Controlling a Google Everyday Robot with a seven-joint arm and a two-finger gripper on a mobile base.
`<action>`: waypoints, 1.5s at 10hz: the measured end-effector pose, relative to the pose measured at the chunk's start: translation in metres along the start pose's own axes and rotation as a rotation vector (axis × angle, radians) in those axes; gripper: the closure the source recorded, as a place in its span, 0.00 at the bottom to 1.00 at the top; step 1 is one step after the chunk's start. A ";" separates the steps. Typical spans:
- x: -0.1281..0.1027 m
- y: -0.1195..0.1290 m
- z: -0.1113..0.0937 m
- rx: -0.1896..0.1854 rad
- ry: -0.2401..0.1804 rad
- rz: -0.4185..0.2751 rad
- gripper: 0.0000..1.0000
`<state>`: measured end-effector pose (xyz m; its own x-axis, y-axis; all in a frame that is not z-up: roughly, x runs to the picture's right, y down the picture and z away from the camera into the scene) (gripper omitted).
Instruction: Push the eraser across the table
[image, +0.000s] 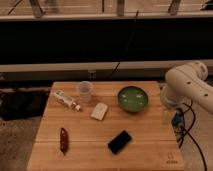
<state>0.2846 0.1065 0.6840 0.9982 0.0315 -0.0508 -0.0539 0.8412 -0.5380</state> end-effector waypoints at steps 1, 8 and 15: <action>0.000 0.000 0.000 0.000 0.000 0.000 0.20; 0.000 0.000 0.000 0.000 0.000 0.000 0.20; -0.004 0.005 0.006 -0.004 0.006 -0.010 0.20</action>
<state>0.2800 0.1140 0.6864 0.9986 0.0196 -0.0500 -0.0436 0.8395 -0.5416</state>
